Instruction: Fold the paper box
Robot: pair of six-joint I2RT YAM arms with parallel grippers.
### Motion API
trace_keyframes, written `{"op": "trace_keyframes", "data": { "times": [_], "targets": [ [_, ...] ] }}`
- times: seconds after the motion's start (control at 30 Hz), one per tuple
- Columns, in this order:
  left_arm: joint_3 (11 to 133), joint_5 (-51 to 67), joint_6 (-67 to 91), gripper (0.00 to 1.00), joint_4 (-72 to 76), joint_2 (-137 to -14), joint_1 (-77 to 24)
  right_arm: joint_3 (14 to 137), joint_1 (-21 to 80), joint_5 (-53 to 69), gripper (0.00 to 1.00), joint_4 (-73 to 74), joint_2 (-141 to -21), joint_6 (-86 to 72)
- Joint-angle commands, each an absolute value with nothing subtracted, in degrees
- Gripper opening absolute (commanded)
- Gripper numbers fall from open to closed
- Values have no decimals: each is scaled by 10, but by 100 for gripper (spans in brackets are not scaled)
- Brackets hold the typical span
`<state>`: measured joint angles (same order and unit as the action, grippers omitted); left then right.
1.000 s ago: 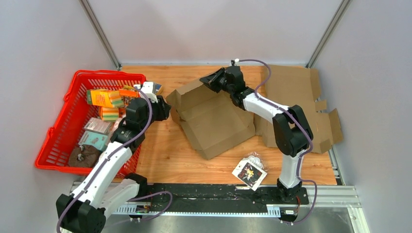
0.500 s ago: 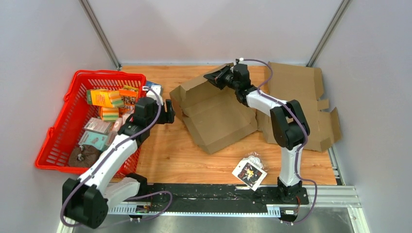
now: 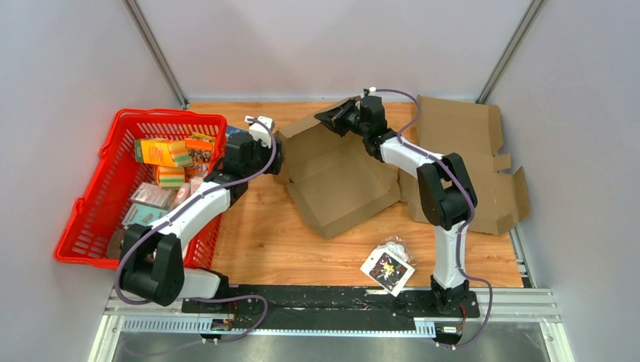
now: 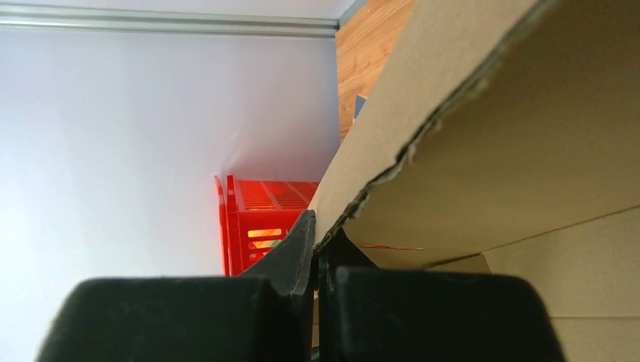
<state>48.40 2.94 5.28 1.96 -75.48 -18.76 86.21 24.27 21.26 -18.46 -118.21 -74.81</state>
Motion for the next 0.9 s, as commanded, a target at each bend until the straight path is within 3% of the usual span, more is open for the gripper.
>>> {"op": "trace_keyframes", "data": {
  "times": [0.0,0.1,0.23,0.4,0.53,0.63,0.87],
  "targets": [
    [516,85,58,61,105,-781,-191,873,243,202,0,-190,-1185,-749],
    [504,59,87,51,134,-780,-191,868,249,188,0,-191,-1182,-751],
    [504,40,122,44,134,-781,-191,860,257,170,0,-191,-1179,-744],
    [505,33,174,46,154,-790,-197,814,265,135,0,-209,-1160,-770],
    [467,39,167,61,227,-789,-218,788,272,101,0,-226,-1143,-794],
    [478,48,156,63,214,-809,-218,785,273,96,0,-229,-1140,-810],
    [497,-67,137,51,236,-824,-235,761,297,52,0,-225,-1117,-831]
  ]
}}
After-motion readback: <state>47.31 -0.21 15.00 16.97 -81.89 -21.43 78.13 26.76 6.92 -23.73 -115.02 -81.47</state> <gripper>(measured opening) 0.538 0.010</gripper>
